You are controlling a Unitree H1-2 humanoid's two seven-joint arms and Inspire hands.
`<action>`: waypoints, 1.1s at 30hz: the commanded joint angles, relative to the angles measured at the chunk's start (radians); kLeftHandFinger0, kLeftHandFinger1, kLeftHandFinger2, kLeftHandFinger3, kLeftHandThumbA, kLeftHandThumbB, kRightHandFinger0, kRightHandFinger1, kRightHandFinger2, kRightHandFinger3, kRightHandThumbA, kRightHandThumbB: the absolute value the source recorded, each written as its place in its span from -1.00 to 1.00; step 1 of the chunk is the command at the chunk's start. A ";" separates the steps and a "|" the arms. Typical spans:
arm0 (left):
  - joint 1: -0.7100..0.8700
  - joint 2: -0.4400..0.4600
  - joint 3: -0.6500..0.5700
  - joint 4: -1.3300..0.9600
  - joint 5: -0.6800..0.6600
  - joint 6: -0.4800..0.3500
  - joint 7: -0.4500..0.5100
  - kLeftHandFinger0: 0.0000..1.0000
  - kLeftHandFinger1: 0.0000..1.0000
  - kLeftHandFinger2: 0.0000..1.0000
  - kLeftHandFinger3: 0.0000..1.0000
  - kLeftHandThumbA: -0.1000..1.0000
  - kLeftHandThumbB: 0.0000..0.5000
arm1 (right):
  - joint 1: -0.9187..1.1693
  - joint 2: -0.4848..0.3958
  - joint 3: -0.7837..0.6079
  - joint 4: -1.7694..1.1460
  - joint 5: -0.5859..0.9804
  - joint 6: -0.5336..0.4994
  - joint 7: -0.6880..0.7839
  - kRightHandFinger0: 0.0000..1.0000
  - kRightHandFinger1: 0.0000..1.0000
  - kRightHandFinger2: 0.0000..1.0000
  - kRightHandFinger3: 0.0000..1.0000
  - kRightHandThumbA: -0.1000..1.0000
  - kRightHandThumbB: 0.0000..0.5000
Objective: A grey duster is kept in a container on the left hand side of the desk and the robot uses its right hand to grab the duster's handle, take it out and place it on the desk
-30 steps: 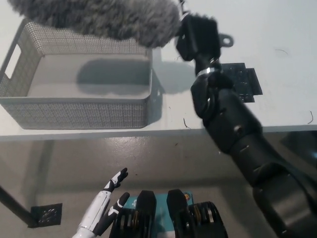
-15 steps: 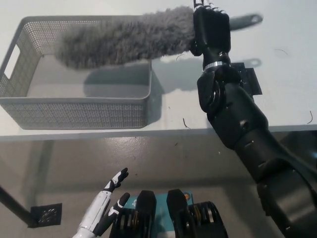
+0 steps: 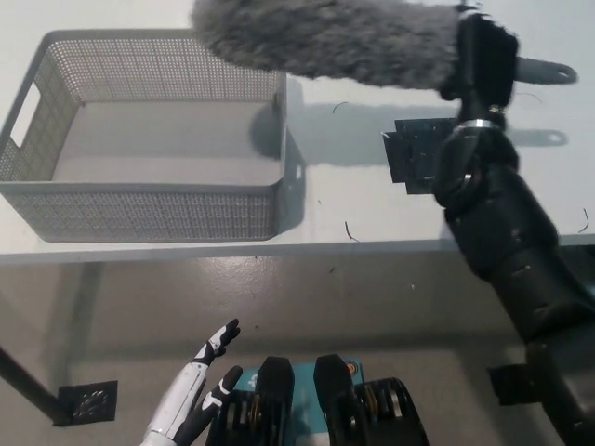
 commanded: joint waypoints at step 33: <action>0.022 0.024 0.013 -0.048 0.032 -0.007 0.007 1.00 1.00 1.00 1.00 1.00 -0.95 | 0.007 -0.273 0.257 -0.007 0.094 -0.030 0.509 1.00 1.00 1.00 1.00 0.43 0.99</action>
